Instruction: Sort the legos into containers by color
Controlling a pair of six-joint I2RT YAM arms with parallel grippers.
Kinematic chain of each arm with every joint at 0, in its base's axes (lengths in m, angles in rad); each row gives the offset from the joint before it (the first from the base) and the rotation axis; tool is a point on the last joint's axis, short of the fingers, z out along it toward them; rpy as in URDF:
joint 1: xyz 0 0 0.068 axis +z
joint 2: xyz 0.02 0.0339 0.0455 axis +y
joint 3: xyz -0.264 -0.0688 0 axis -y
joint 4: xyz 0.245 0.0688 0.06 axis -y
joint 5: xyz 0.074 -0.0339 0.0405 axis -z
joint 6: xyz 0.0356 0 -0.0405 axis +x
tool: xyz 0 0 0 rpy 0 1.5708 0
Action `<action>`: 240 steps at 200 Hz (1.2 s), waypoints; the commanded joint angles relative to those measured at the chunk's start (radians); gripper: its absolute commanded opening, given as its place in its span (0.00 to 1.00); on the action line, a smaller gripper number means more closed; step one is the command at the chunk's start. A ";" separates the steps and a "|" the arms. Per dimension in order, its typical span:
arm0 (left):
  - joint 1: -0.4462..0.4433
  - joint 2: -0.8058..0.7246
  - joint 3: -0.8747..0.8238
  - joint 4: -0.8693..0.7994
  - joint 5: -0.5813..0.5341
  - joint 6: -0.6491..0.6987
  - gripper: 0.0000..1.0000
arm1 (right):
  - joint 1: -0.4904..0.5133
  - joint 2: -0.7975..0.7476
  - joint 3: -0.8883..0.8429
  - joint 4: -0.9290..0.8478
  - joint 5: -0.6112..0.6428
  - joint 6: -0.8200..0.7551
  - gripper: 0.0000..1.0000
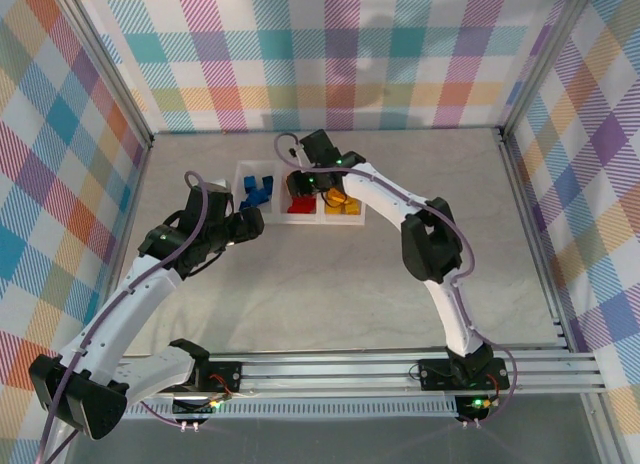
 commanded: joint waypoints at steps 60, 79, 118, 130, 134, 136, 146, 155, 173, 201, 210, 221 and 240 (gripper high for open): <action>-0.009 -0.028 0.012 -0.035 -0.040 0.005 0.79 | -0.026 0.086 0.175 -0.098 -0.018 0.011 0.69; -0.008 -0.032 0.012 -0.041 -0.049 0.003 0.79 | -0.026 0.031 0.107 -0.073 -0.007 0.006 0.75; -0.009 -0.049 0.014 -0.052 -0.078 0.007 0.80 | -0.026 -0.168 -0.152 0.031 0.011 -0.017 0.91; -0.007 -0.049 0.017 -0.055 -0.081 0.009 0.81 | -0.027 -0.222 -0.209 0.041 0.015 -0.030 0.93; -0.009 -0.049 0.018 -0.057 -0.083 0.010 0.81 | -0.027 -0.239 -0.228 0.044 0.019 -0.035 0.94; -0.009 -0.049 0.020 -0.058 -0.087 0.011 0.81 | -0.027 -0.247 -0.238 0.045 0.021 -0.036 0.94; -0.008 -0.048 0.029 -0.062 -0.098 0.011 0.82 | -0.027 -0.294 -0.285 0.055 0.020 -0.049 0.96; -0.008 -0.046 0.040 -0.066 -0.109 0.016 0.83 | -0.026 -0.338 -0.332 0.070 0.020 -0.059 0.99; -0.009 -0.036 0.083 -0.083 -0.143 0.038 0.87 | -0.027 -0.428 -0.418 0.088 0.025 -0.083 0.99; -0.007 -0.003 0.163 -0.100 -0.174 0.084 0.94 | -0.033 -0.568 -0.532 0.092 0.075 -0.097 0.99; -0.007 0.009 0.188 -0.105 -0.186 0.095 0.97 | -0.046 -0.619 -0.569 0.093 0.086 -0.081 0.99; -0.005 0.027 0.217 -0.110 -0.196 0.112 1.00 | -0.066 -0.679 -0.612 0.093 0.096 -0.066 0.99; -0.001 0.066 0.270 -0.139 -0.214 0.127 1.00 | -0.103 -0.779 -0.674 0.068 0.160 -0.038 0.99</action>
